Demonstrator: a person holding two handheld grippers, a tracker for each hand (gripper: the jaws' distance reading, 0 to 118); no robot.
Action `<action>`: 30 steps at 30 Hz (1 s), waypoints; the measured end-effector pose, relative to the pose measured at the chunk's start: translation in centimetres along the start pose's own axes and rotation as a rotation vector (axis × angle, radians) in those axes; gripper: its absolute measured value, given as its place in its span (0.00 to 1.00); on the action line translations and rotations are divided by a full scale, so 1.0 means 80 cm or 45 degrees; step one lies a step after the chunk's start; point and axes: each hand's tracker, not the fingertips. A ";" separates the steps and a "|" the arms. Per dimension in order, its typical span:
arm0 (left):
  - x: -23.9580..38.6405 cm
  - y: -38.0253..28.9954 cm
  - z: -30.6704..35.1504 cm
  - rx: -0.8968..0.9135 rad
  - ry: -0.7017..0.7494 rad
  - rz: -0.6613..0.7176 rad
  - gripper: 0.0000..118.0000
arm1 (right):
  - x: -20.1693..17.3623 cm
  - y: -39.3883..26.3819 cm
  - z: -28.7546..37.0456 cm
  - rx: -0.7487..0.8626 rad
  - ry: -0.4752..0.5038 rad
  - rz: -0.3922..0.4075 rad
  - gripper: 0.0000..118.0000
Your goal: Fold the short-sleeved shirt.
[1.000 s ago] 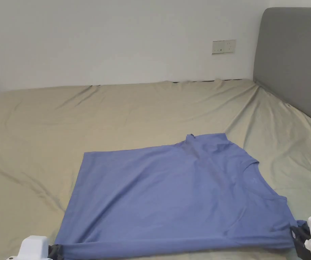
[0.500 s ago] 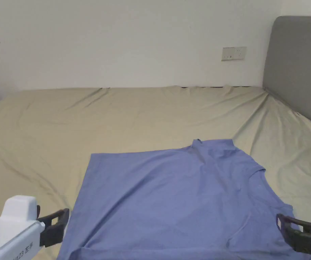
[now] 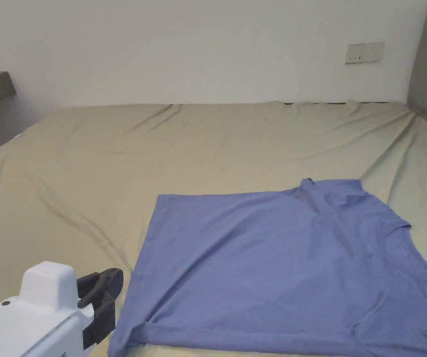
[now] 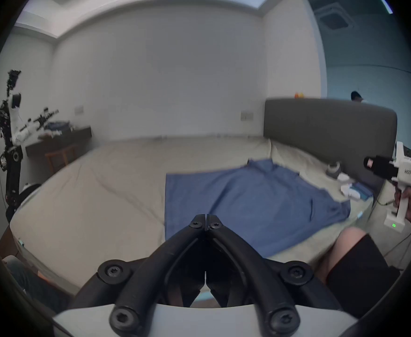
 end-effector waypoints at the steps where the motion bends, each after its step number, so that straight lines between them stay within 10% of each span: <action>1: -0.012 -0.003 -0.013 -0.085 -0.006 0.031 0.00 | -0.001 0.002 0.000 0.035 0.002 0.047 0.00; 3: -0.036 -0.016 -0.049 -0.263 -0.061 0.024 0.07 | -0.002 -0.003 -0.005 -0.021 -0.001 0.032 0.00; 5: -0.050 -0.041 -0.091 -0.417 -0.019 0.058 0.68 | -0.009 -0.005 -0.013 -0.020 0.008 0.059 0.00; 7: -0.054 -0.070 -0.127 -0.543 -0.015 0.049 0.89 | -0.013 -0.006 -0.017 -0.043 0.005 0.052 0.00; 10: -0.050 -0.098 -0.170 -0.669 0.026 -0.063 0.78 | -0.021 -0.008 -0.020 -0.074 0.007 0.066 0.00; 13: -0.044 -0.116 -0.179 -0.644 0.055 -0.110 0.01 | -0.022 -0.011 -0.021 -0.096 0.002 0.078 0.00; 19: -0.045 -0.113 -0.150 -0.538 0.003 -0.052 0.01 | -0.014 -0.021 -0.027 -0.209 0.004 0.106 0.00; 23: -0.047 -0.103 -0.129 -0.466 0.010 -0.042 0.01 | 0.015 -0.037 -0.041 -0.350 0.061 0.300 0.02; 24: -0.047 -0.100 -0.124 -0.447 0.011 -0.039 0.01 | 0.041 -0.061 -0.049 -0.512 0.074 0.197 0.10; 27: -0.045 -0.086 -0.121 -0.411 -0.005 0.005 0.01 | 0.073 -0.088 -0.078 -0.608 0.005 0.252 0.83; 30: -0.042 -0.080 -0.123 -0.423 -0.003 0.026 0.01 | 0.101 -0.120 -0.110 -0.825 0.052 0.159 0.89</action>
